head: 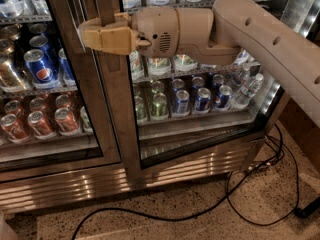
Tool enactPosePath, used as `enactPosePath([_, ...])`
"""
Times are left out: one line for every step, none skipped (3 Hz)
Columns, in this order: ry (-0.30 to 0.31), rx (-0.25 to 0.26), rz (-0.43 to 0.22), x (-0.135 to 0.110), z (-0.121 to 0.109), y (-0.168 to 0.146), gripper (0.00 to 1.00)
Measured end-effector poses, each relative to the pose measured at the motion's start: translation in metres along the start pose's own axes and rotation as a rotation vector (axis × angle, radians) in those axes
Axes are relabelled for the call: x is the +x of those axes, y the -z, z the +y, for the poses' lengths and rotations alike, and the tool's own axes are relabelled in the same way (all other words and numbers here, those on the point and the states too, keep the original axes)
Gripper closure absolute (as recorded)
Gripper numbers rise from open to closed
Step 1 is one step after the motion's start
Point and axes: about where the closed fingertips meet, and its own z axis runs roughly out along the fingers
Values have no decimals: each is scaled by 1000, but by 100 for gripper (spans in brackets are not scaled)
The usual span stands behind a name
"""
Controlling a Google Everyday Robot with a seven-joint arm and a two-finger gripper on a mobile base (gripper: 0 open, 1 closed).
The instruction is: Open right fridge door
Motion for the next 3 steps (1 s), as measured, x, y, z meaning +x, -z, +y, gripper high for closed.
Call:
enactPosePath([-9,1,-3,-1,5,0,100])
enactPosePath([-9,1,-3,-1,5,1,100])
enactPosePath([-17,4,-6,-1,9,1,100])
